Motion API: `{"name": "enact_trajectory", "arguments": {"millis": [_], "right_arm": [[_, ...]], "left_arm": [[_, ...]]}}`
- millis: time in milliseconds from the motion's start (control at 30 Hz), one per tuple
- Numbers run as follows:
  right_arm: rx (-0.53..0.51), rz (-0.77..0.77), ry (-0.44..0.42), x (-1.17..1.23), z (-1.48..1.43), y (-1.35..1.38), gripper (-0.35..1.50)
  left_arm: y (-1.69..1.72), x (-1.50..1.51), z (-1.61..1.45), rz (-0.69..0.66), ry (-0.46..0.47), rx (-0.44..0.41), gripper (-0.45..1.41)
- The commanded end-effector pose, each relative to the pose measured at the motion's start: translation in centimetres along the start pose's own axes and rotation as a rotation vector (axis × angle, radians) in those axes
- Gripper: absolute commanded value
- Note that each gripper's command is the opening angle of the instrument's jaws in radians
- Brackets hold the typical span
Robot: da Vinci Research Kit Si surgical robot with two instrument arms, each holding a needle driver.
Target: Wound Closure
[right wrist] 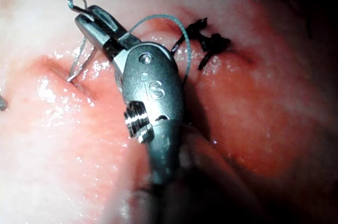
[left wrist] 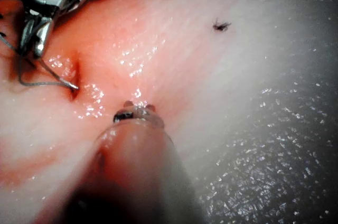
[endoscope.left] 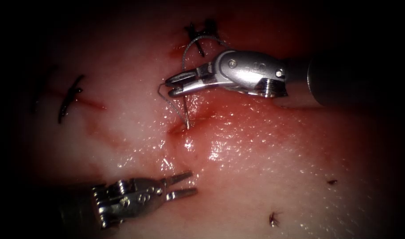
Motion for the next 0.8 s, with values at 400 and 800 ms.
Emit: {"name": "enact_trajectory", "arguments": {"millis": [400, 800], "right_arm": [[0.015, 0.144, 0.034, -0.07, 0.09, -0.01, -0.35], [-0.047, 0.231, 0.081, -0.06, 0.09, 0.13, -0.35]], "left_arm": [[0.02, -0.12, 0.11, 0.001, -0.009, -0.008, 0.27], [-0.04, -0.26, 0.24, -0.009, -0.032, -0.011, 0.26]]}}
